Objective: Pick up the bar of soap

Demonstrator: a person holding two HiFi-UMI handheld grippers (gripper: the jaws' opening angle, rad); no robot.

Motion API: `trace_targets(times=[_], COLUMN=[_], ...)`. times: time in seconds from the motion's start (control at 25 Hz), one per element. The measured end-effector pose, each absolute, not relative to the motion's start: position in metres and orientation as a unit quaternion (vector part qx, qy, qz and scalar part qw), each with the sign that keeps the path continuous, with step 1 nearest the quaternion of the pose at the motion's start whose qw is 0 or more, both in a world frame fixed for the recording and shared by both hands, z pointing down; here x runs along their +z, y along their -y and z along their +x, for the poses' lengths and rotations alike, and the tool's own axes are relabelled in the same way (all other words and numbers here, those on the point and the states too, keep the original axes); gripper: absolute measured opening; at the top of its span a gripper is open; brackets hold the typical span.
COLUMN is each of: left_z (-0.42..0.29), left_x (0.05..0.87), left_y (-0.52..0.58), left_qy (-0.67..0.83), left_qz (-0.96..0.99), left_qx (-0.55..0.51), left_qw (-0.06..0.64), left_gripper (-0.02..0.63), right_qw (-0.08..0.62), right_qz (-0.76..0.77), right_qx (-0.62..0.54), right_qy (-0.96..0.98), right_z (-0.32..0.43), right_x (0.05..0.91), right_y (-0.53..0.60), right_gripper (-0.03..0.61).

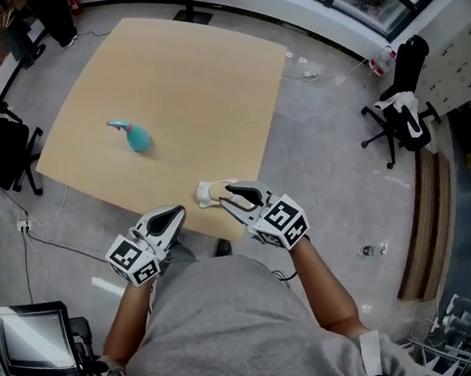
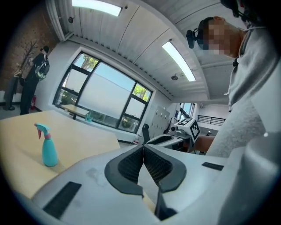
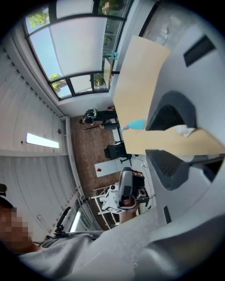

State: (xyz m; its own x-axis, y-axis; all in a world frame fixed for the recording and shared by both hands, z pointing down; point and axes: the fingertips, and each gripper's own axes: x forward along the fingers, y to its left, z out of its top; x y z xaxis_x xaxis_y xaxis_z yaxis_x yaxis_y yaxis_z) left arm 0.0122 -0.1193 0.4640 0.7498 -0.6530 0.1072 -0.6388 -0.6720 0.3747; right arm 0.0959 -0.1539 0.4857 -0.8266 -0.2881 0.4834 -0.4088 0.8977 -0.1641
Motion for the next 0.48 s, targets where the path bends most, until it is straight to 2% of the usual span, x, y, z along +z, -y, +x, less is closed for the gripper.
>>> trace_targets(times=[0.04, 0.08, 0.32, 0.48], left_z=[0.017, 0.022, 0.014, 0.001], left_x=[0.468, 0.472, 0.505, 0.52], left_y=[0.122, 0.124, 0.133, 0.137], left_qy=[0.344, 0.333, 0.282, 0.28], left_qz=[0.916, 0.918, 0.927, 0.922], left_qx=[-0.015, -0.01, 0.0, -0.001], left_qw=[0.207, 0.214, 0.249, 0.266], left_gripper=[0.006, 0.006, 0.008, 0.009], right_qw=[0.251, 0.274, 0.426, 0.507], right_qz=[0.172, 0.162, 0.128, 0.087], right_qx=[0.131, 0.128, 0.074, 0.057], right_qy=[0.944, 0.939, 0.893, 0.855], right_z=[0.094, 0.093, 0.076, 0.082], right_x=[0.497, 0.509, 0.604, 0.653], right_y=[0.153, 0.153, 0.181, 0.193], right_gripper=[0.147, 0.166, 0.178, 0.212])
